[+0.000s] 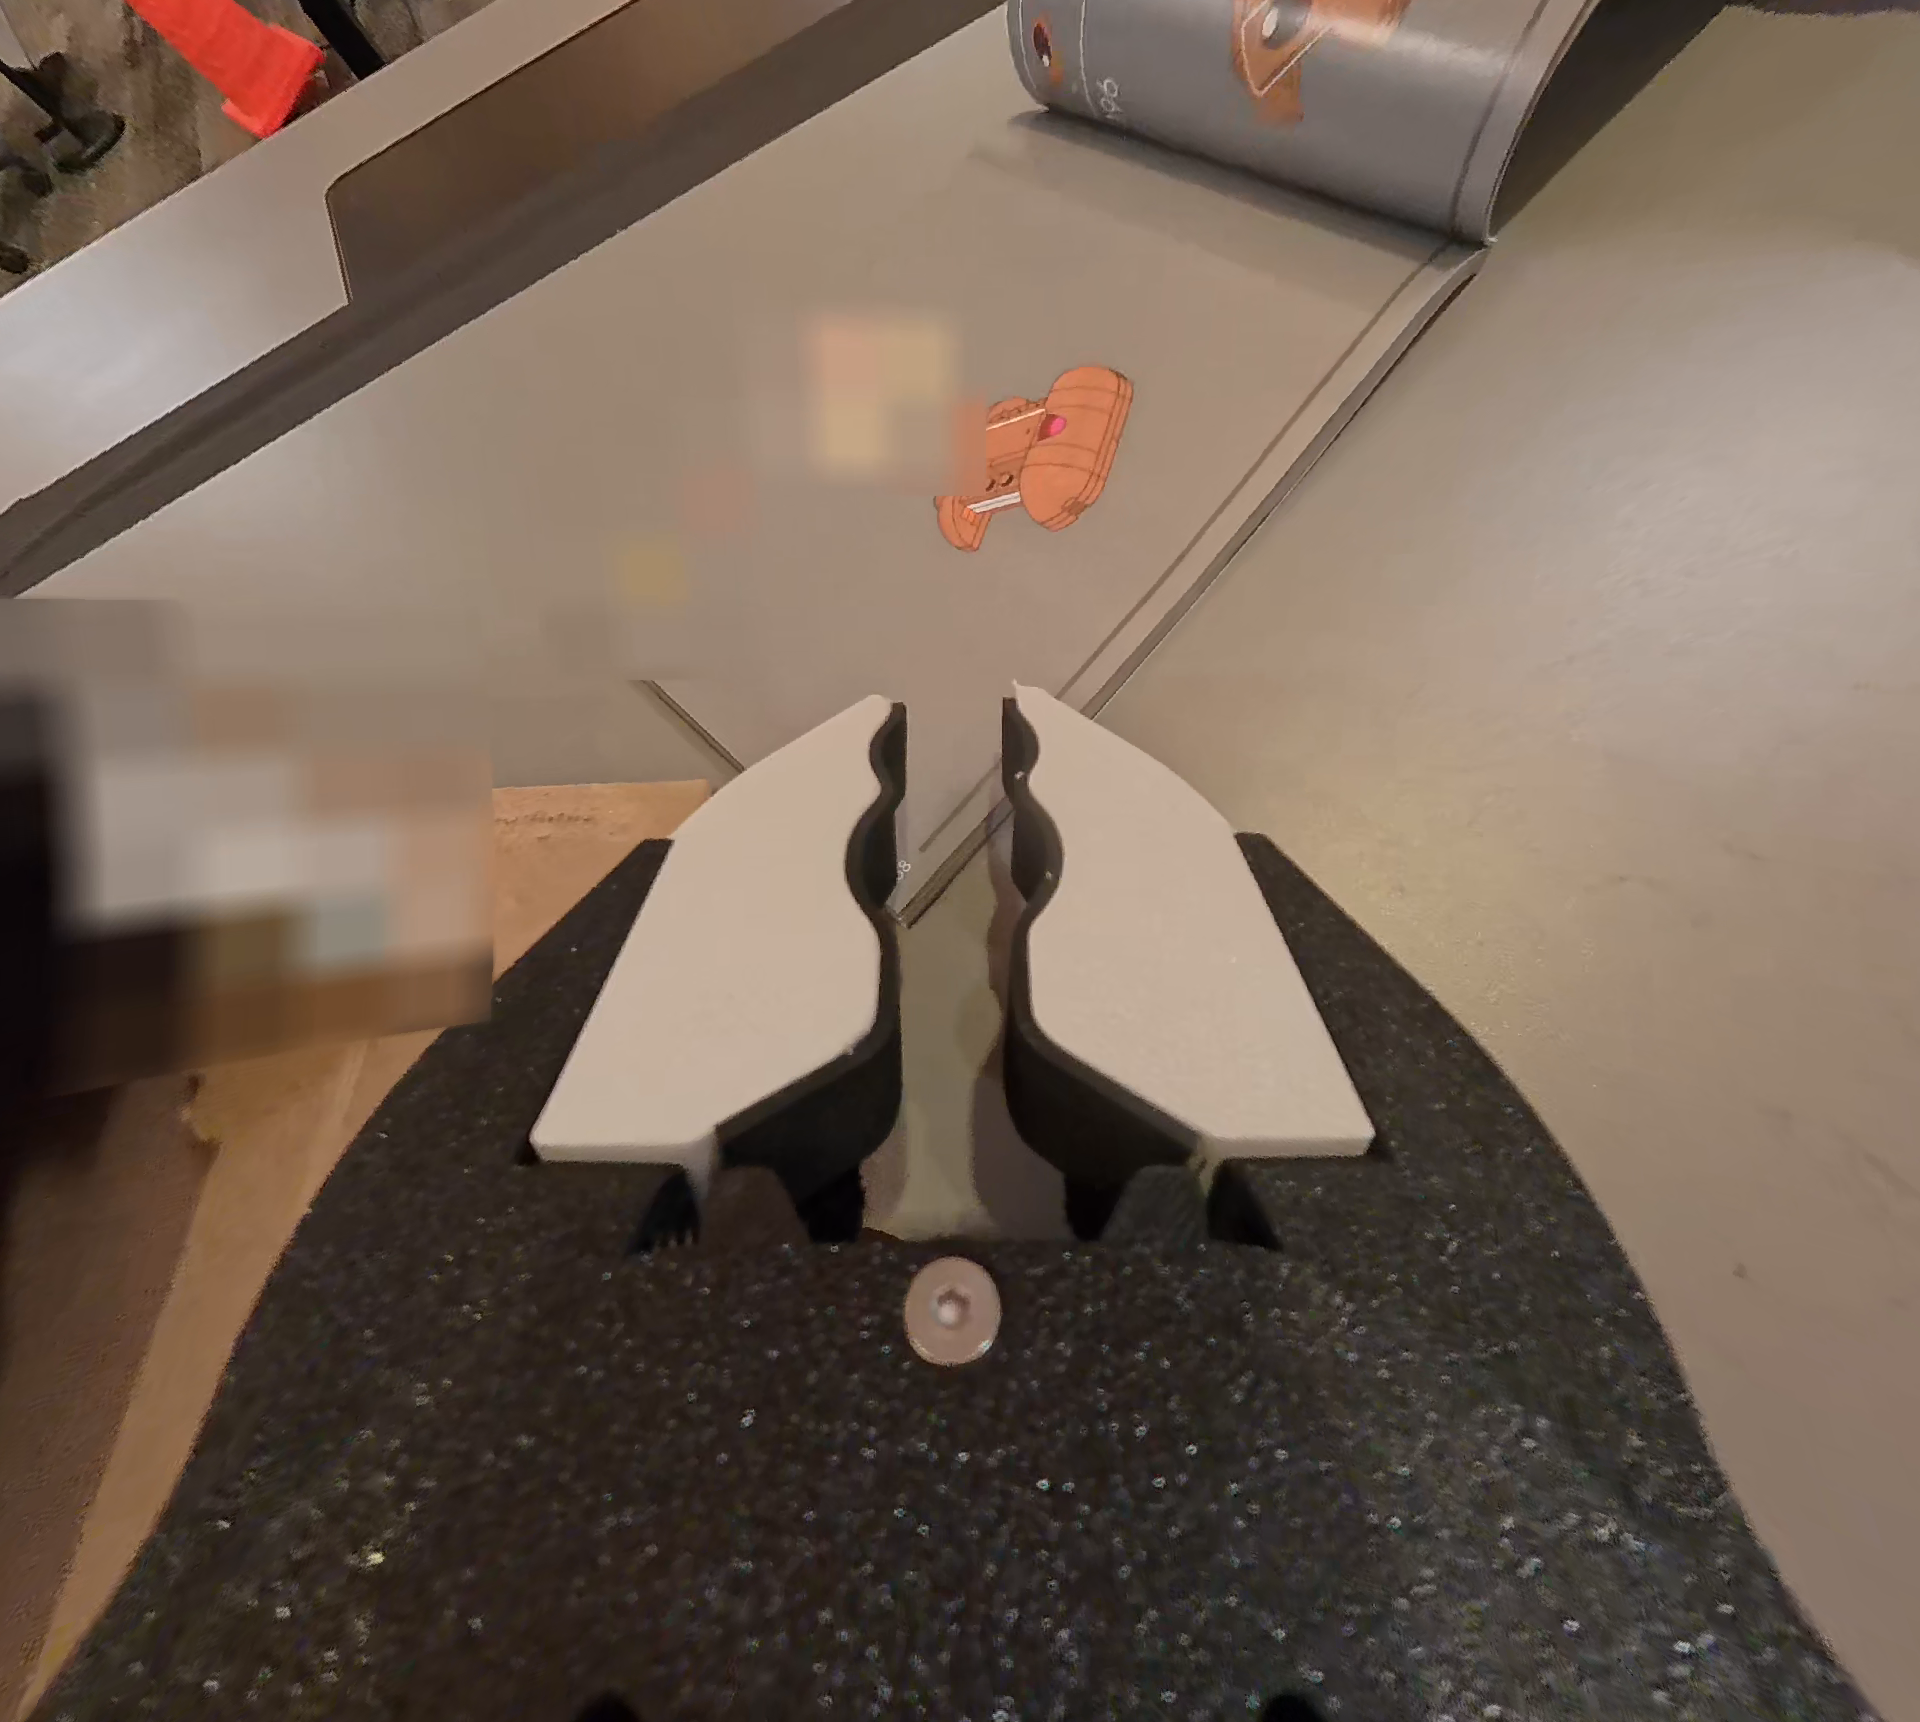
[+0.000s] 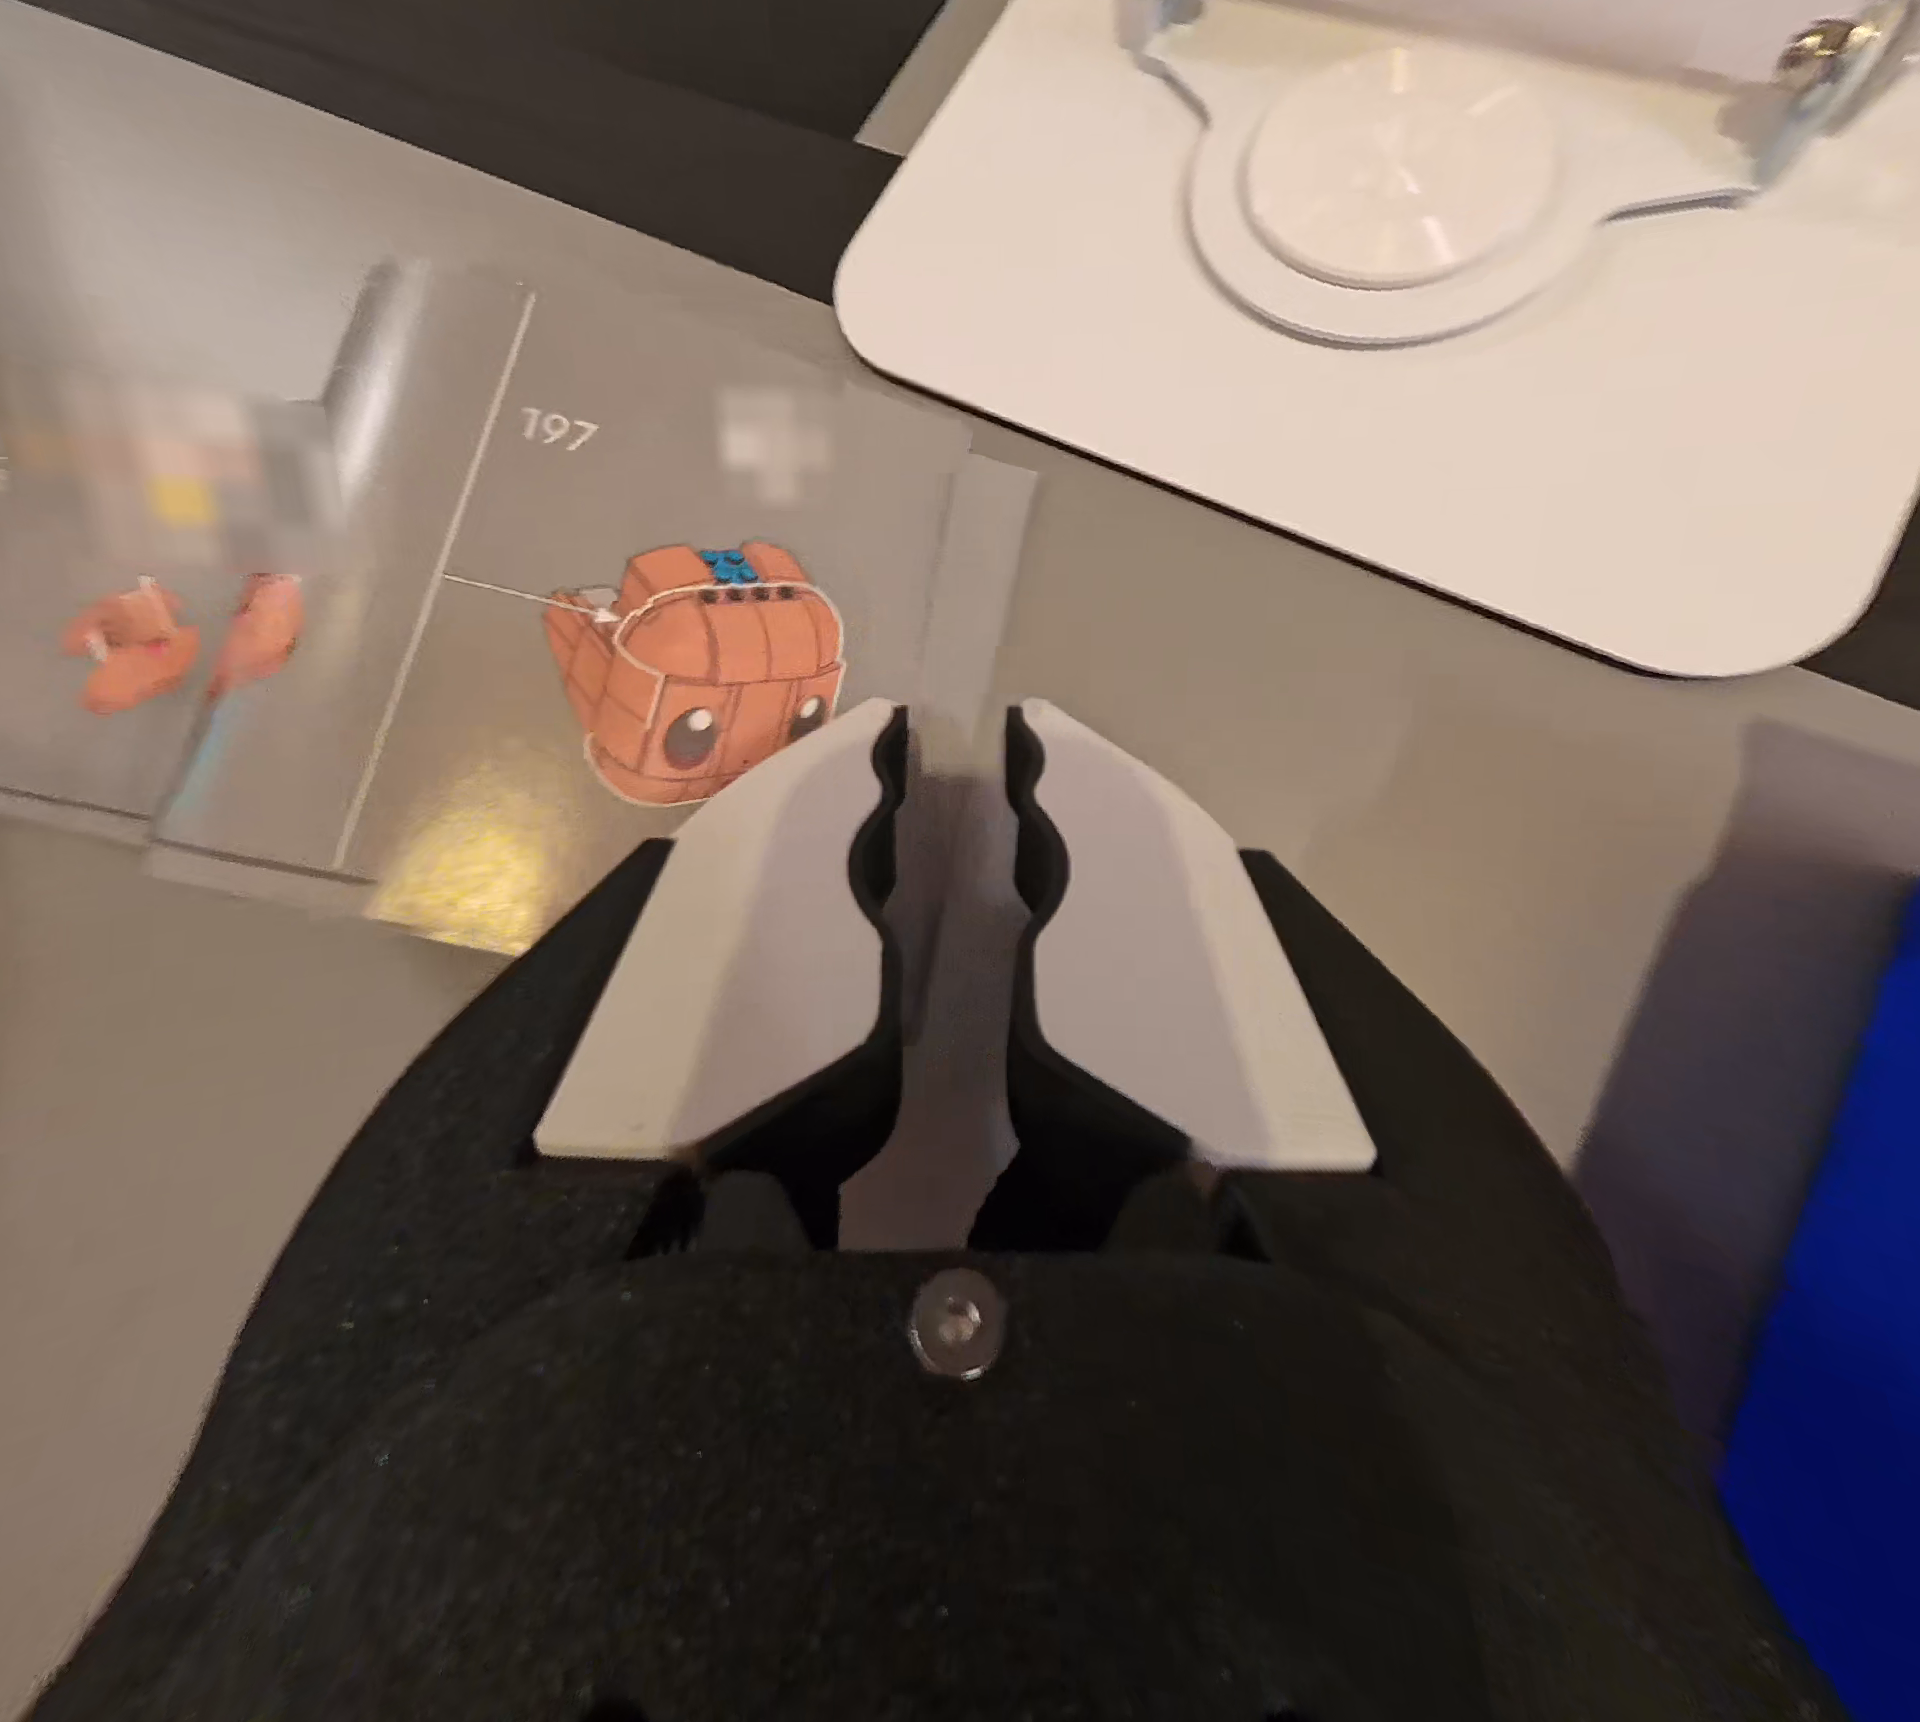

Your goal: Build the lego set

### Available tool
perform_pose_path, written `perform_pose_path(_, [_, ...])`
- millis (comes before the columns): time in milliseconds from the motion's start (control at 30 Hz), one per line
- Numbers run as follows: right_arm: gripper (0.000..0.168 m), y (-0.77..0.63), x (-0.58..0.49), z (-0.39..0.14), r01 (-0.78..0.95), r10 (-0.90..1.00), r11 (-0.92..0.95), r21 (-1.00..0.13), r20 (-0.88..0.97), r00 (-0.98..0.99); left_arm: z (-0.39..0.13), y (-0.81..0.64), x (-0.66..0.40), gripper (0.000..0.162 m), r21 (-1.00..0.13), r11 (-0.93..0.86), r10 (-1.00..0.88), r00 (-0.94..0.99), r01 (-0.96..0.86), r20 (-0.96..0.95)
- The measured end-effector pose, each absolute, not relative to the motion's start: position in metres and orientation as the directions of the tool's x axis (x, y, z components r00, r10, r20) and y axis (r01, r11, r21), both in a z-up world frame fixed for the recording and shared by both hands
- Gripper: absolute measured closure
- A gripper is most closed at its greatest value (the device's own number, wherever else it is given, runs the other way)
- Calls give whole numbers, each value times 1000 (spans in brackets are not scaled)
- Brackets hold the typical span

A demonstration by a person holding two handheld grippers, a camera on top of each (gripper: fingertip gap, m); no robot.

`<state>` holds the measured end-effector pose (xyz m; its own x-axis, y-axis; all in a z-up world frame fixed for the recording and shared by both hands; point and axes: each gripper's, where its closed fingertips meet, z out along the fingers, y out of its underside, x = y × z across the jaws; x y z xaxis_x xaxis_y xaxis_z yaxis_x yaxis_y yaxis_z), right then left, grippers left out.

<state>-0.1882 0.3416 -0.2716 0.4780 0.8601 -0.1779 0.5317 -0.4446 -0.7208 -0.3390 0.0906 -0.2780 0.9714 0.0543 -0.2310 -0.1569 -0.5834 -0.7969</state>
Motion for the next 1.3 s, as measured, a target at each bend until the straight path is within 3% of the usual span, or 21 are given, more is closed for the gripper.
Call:
perform_pose_path(233, [128,332,-182,-257,552,868,-342,-761,-30,496,-272,89,-338,145,-820,-549,60,970,-164,-234])
perform_pose_path(467, [128,272,-178,-213,557,929,-144,-818,82,360,-264,90,-335,144,-842,-513,53,973,-167,-225])
perform_pose_path(667, [128,207,-116,-208,611,961,-6,-791,165,223,-252,91,-319,144,-853,-482,16,972,-199,-236])
perform_pose_path(767, [127,184,-56,-215,601,955,-23,-799,160,250,-247,92,-306,144,-851,-470,-20,967,-233,-254])
perform_pose_path(1067, [123,195,170,-235,710,786,-96,-698,384,484,-245,98,-262,144,-859,-426,-166,958,-285,-235])
perform_pose_path(1300, [114,212,270,-248,629,767,-298,-718,213,606,-242,99,-246,144,-875,-400,-212,957,-272,-200])
